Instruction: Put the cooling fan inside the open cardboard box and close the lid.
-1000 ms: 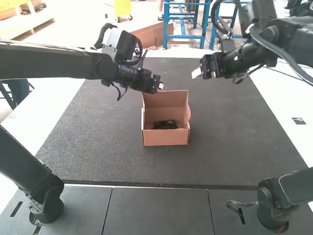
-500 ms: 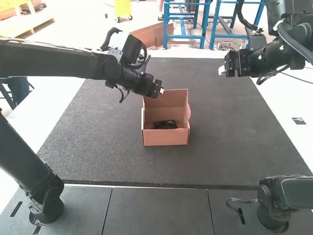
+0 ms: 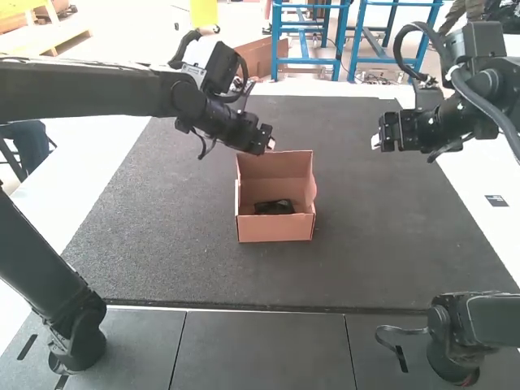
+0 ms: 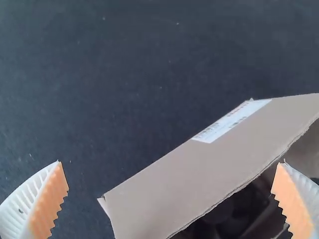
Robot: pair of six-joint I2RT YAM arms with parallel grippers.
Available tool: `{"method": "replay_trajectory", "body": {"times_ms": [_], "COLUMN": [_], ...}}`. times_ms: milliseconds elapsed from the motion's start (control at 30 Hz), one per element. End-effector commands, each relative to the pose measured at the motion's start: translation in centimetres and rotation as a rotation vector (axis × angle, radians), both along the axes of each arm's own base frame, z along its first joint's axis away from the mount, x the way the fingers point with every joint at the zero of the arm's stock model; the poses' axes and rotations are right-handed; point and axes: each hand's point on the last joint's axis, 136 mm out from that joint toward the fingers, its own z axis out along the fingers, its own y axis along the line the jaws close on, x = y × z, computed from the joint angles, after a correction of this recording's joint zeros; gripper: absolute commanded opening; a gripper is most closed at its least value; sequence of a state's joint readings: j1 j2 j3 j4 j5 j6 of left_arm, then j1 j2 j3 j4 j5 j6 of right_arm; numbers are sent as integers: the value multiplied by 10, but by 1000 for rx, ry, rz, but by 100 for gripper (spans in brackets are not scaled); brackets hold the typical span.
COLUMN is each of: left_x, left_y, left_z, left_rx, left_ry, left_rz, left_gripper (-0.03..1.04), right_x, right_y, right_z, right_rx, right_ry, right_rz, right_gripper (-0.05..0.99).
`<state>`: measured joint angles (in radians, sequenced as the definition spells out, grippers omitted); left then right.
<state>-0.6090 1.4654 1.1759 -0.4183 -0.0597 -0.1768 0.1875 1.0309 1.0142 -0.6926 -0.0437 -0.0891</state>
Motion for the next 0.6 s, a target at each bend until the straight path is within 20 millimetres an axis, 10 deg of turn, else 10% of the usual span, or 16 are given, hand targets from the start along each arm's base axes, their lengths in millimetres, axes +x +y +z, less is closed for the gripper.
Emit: {"method": "replay_trajectory", "body": {"times_ms": [0,567], "left_x": [-2,36], "left_y": [-2,6], "left_z": [34,9], "left_rx": [-43,18], "left_ry": [-71,-183], "left_rz": [-19,101], "left_gripper": [97,97], "right_x": [1,2], "right_y": [-4,7], "right_z": [0,24], "right_rx": [5,80], "right_ry": [-10,-64], "right_rz": [-19,-1], "right_gripper": [90,90]}}
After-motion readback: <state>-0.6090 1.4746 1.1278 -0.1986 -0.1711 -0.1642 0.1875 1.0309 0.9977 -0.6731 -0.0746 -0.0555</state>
